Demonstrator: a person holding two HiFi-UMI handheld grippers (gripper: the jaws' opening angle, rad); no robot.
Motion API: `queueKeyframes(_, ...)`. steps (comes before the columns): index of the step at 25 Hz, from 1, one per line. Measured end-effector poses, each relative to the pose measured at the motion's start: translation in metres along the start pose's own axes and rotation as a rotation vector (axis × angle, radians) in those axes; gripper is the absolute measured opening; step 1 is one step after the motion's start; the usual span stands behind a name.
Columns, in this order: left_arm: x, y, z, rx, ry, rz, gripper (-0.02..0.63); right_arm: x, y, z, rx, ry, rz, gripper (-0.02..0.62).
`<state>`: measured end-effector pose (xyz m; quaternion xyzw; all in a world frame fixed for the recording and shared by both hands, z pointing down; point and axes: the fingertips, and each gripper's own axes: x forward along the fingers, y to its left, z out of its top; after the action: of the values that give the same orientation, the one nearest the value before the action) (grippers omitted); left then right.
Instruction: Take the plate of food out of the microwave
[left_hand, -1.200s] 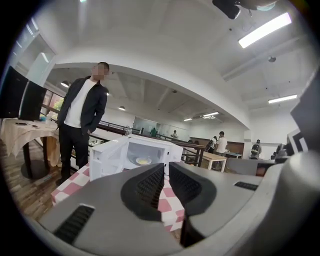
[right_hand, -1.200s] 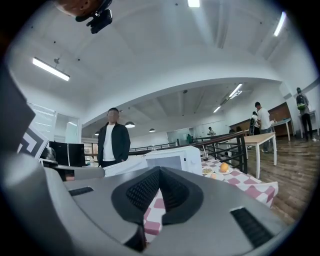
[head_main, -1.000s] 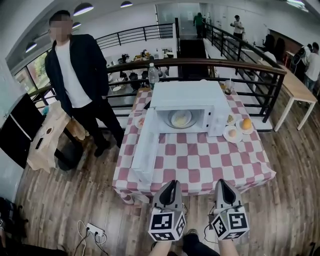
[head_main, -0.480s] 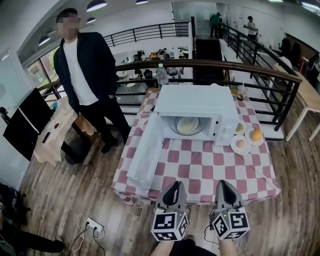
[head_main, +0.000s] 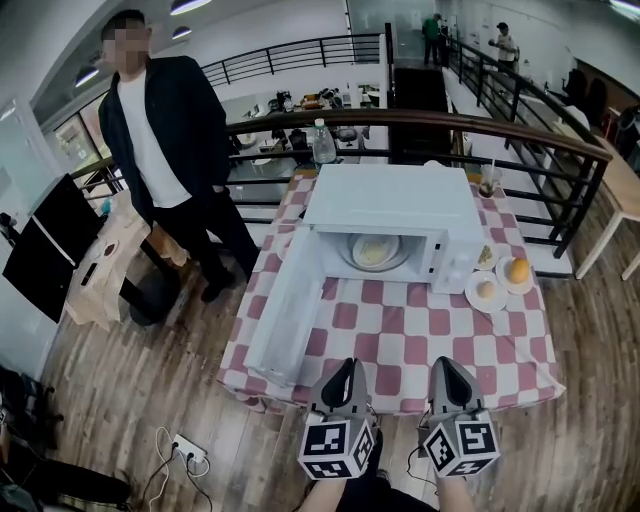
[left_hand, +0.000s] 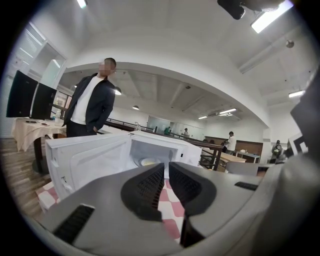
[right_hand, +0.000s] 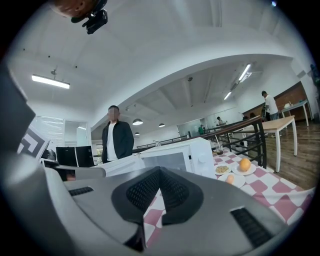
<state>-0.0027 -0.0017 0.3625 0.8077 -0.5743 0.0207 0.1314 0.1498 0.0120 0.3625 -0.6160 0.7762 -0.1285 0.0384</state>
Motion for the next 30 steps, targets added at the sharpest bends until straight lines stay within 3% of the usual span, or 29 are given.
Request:
queueKeyframes(10, 0.06, 0.009, 0.003, -0.02, 0.02, -0.043, 0.043, 0.052, -0.02, 0.005, -0.005, 0.008, -0.037, -0.008)
queueKeyframes(30, 0.19, 0.071, 0.024, -0.042, 0.067, -0.082, 0.043, 0.202, -0.019, 0.008, 0.005, 0.049, -0.042, -0.008)
